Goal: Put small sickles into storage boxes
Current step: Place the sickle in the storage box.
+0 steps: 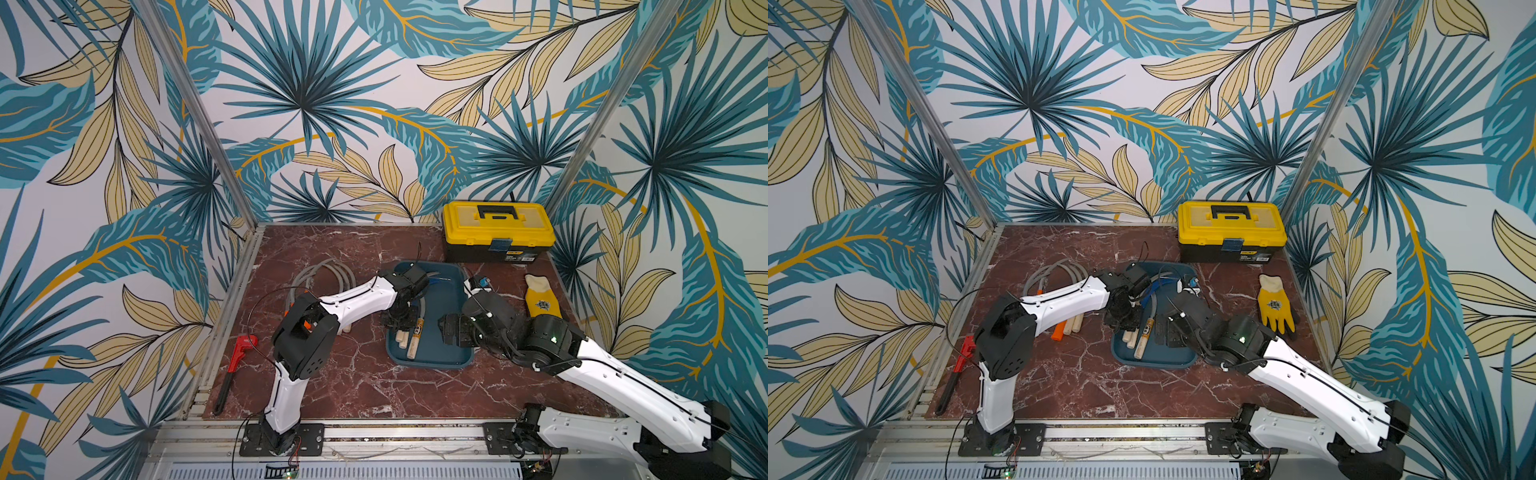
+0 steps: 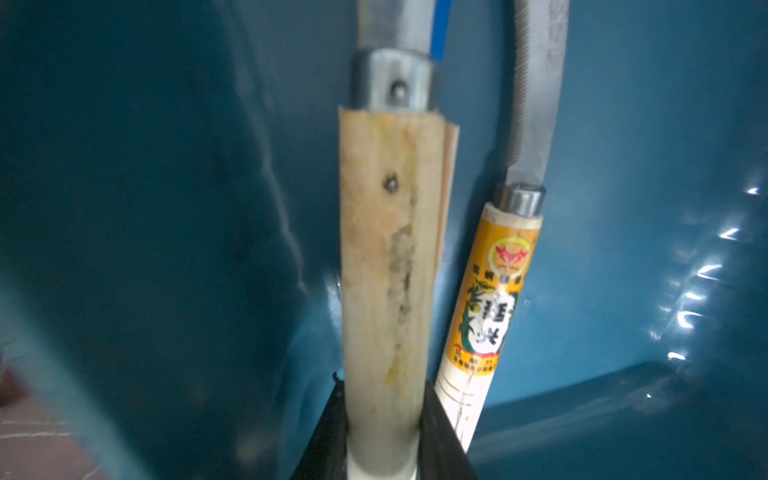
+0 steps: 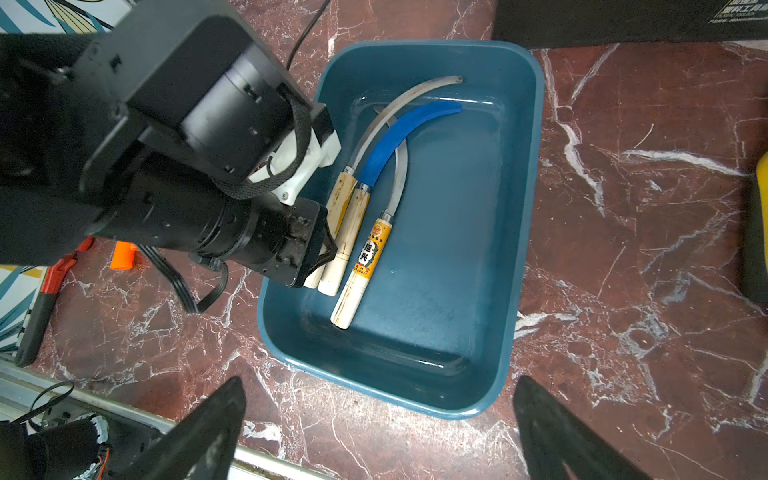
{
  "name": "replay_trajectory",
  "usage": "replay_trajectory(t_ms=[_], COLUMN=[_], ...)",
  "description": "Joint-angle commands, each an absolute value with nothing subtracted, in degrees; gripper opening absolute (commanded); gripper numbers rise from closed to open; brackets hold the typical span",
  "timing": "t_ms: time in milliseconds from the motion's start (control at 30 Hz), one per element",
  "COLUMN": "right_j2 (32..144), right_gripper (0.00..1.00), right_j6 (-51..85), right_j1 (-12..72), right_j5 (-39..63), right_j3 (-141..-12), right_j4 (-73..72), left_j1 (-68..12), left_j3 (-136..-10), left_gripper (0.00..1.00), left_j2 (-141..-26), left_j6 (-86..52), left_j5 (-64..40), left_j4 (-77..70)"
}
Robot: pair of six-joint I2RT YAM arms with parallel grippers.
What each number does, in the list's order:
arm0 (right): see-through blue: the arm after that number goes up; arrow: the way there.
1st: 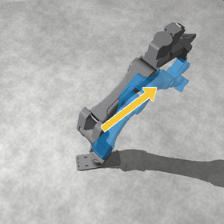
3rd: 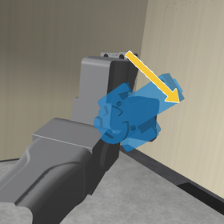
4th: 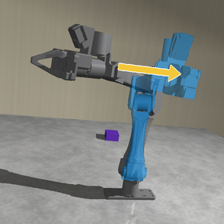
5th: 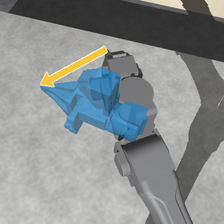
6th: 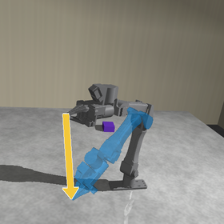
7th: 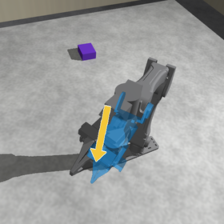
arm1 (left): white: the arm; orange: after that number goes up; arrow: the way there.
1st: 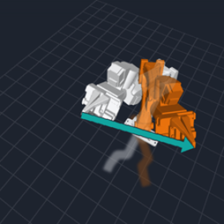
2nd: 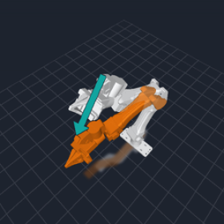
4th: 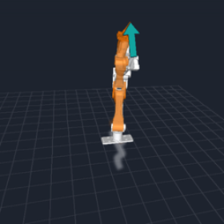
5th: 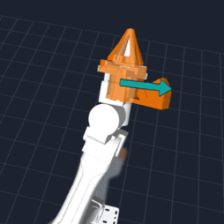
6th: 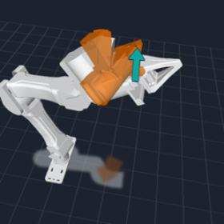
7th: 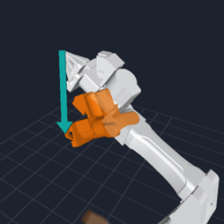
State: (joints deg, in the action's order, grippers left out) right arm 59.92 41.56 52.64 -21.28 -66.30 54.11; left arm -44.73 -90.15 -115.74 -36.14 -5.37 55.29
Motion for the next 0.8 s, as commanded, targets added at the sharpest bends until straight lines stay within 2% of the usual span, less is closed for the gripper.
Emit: replay_trajectory(t_ms=[0,367,633,700,767], right_j2=[60.3,61.5,62.0,61.9,61.8], right_gripper=[1.00,1.00,0.99,0.99,1.00], right_j6=[41.4,40.5,40.6,40.7,40.9], right_j1=[52.7,52.0,52.0,52.0,52.0], right_j5=[-22.4,-22.3,-22.0,-21.9,-21.8], right_j3=[-64.9,-65.2,-65.7,-65.8,-65.8], right_j4=[54.8,54.2,53.8,53.7,53.8], left_j1=[-44.0,-43.4,-43.4,-43.4,-43.5], left_j3=[-91.8,-93.3,-94.7,-95.0,-95.1], left_gripper=[0.18,0.42,0.53,0.60,0.72], left_j2=[-116.9,-117.9,-116.4,-115.7,-114.8], left_j6=[-34.6,-32.8,-33.0,-33.0,-33.2], left_j5=[-5.7,-6.8,-8.1,-8.5,-8.6], left_j4=[55.2,55.2,55.3,55.3,55.3])
